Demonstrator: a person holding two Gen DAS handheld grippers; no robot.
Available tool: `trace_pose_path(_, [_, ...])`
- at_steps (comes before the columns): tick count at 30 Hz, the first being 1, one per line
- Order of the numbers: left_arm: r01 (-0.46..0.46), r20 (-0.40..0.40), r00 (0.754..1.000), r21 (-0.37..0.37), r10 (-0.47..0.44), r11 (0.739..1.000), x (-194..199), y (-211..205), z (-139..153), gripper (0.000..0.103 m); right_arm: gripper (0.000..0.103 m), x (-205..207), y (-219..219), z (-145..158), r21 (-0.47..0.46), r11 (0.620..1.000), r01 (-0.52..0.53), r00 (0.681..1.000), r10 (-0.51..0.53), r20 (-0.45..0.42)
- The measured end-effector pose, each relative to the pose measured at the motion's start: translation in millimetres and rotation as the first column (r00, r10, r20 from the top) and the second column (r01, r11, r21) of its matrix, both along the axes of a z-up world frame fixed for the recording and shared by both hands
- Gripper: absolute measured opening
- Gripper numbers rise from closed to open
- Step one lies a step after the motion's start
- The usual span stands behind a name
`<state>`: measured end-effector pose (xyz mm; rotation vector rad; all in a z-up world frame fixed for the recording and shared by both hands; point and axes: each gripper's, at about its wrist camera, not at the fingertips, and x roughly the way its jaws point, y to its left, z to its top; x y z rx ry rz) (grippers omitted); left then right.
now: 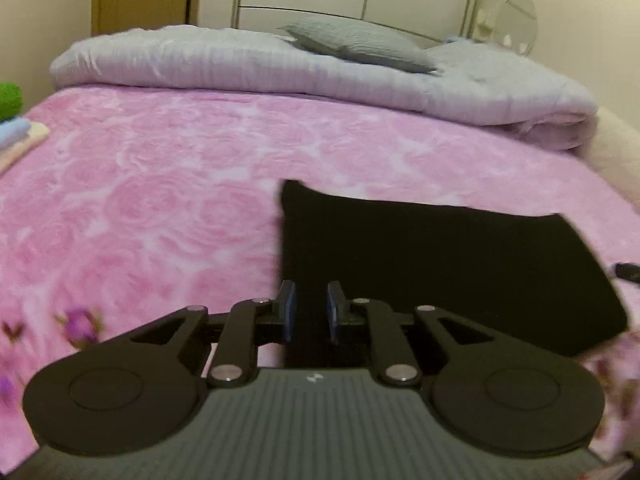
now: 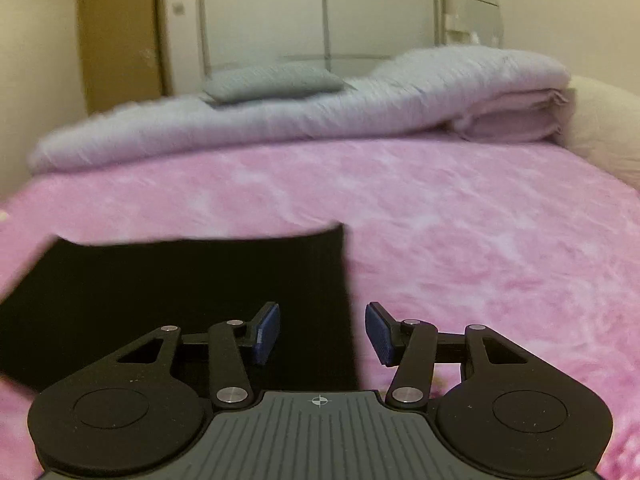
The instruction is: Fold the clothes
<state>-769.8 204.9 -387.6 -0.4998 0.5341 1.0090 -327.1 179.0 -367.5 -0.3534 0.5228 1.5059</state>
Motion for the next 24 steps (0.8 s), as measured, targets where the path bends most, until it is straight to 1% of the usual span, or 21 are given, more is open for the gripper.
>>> trace_pose_path(2, [0.026, 0.005, 1.000, -0.015, -0.026, 1.000, 13, -12, -3, 0.012, 0.051, -21, -9, -3, 0.001, 0.999, -0.052, 0.999, 0.052, -0.008])
trace_pose_path(3, [0.028, -0.019, 0.999, -0.021, -0.028, 0.999, 19, -15, -9, 0.013, 0.051, -29, -10, -6, -0.012, 0.998, -0.070, 0.998, 0.070, 0.003])
trace_pose_path(5, [-0.001, -0.059, 0.998, -0.053, -0.002, 0.999, 26, -16, -23, 0.020, 0.051, -42, -7, -18, -0.055, 0.995, -0.086, 0.996, 0.088, 0.032])
trace_pose_path(7, [-0.047, -0.019, 0.999, -0.072, 0.046, 0.996, 21, -16, -30, 0.020, 0.051, -45, -1, -34, -0.101, 0.993, -0.065, 0.995, 0.072, 0.075])
trace_pose_path(8, [-0.069, -0.006, 0.998, -0.087, 0.069, 0.994, 18, -17, -29, 0.021, 0.051, -41, -2, -39, -0.103, 0.993, -0.052, 0.996, 0.059, 0.070])
trace_pose_path(9, [-0.085, -0.002, 0.996, -0.094, 0.086, 0.992, 17, -18, -28, 0.021, 0.051, -36, -1, -38, -0.109, 0.993, -0.039, 0.998, 0.043, 0.035])
trace_pose_path(10, [-0.090, -0.017, 0.996, -0.086, 0.089, 0.992, 18, -21, -28, 0.021, 0.051, -29, -1, -37, -0.126, 0.992, -0.022, 1.000, 0.021, -0.003])
trace_pose_path(11, [-0.098, -0.029, 0.995, -0.081, 0.096, 0.992, 18, -24, -27, 0.021, 0.051, -26, -2, -36, -0.137, 0.991, -0.010, 1.000, 0.009, -0.012])
trace_pose_path(15, [-0.128, -0.037, 0.991, -0.095, 0.125, 0.987, 8, -34, -30, 0.021, 0.051, -19, -12, -34, -0.147, 0.989, 0.017, 1.000, -0.019, -0.010])
trace_pose_path(17, [-0.150, -0.039, 0.988, -0.118, 0.146, 0.982, 2, -43, -30, 0.019, 0.051, -17, -20, -31, -0.151, 0.988, 0.040, 0.999, -0.042, -0.008])
trace_pose_path(19, [-0.178, -0.081, 0.982, -0.144, 0.168, 0.973, 1, -54, -26, 0.018, 0.051, -17, -31, -24, -0.154, 0.986, 0.069, 0.998, -0.070, -0.002])
trace_pose_path(20, [-0.188, -0.101, 0.980, -0.151, 0.174, 0.971, 0, -61, -25, 0.016, 0.052, -18, -39, -18, -0.155, 0.984, 0.087, 0.996, -0.088, 0.004])
trace_pose_path(21, [-0.184, -0.116, 0.979, -0.145, 0.168, 0.972, 2, -70, -22, 0.017, 0.052, -19, -47, -11, -0.156, 0.982, 0.106, 0.994, -0.105, 0.010])
trace_pose_path(24, [-0.152, -0.103, 0.985, -0.148, 0.138, 0.977, 7, -96, -15, 0.021, 0.052, -27, -69, 1, -0.149, 0.984, 0.099, 0.993, -0.108, -0.054])
